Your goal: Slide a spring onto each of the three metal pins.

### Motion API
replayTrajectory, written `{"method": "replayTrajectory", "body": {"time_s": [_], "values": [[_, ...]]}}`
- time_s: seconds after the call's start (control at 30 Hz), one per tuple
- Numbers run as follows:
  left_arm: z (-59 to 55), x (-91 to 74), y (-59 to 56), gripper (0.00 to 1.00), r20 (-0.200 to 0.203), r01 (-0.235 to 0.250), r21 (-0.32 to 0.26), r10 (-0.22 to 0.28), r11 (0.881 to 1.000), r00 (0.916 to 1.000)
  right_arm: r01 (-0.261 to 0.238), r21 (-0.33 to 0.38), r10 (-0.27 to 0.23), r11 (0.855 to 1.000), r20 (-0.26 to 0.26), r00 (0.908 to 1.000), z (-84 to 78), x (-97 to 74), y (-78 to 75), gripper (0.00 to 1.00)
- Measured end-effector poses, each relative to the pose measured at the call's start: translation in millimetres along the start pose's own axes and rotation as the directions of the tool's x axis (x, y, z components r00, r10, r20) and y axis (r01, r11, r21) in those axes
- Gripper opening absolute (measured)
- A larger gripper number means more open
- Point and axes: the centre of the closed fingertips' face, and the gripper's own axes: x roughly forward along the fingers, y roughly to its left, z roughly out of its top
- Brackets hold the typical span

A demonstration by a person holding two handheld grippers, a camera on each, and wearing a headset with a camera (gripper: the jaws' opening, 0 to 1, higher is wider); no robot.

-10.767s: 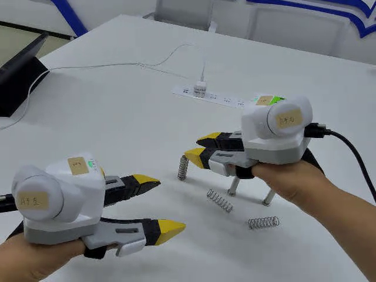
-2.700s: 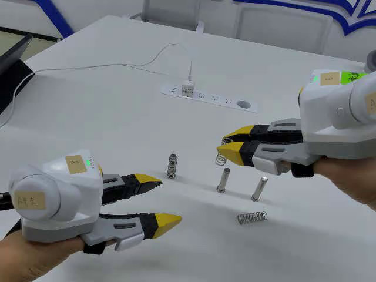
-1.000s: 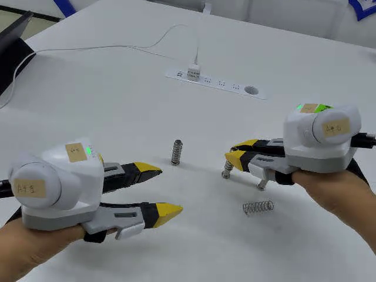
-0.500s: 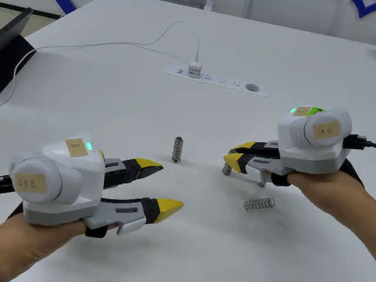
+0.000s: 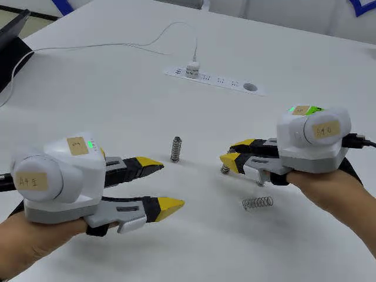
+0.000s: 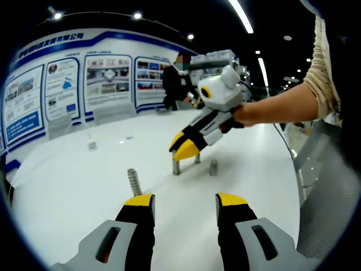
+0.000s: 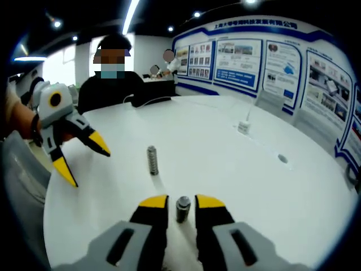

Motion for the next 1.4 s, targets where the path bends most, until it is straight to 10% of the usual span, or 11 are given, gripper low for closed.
{"method": "replayTrajectory", "body": {"time_s": [0.67,1.03,1.4], "values": [[1.8,-0.4,1.7,0.44,0.003,0.0,0.004,0.0,1.0,1.0,-0.05,-0.055,0.055,0.997,0.091,0.9943,29.1,-50.0,27.9,0.21],[3.2,-0.5,2.3,0.43,0.001,0.0,0.009,0.0,1.0,1.0,-0.182,-0.119,0.184,0.976,0.01,0.9829,-1.0,-60.0,54.2,0.23],[6.5,2.8,-3.0,0.43,0.0,0.015,0.016,-0.015,1.0,0.9999,-0.204,-0.141,0.191,0.969,-0.099,0.9766,-37.5,-64.9,47.1,0.23]]}}
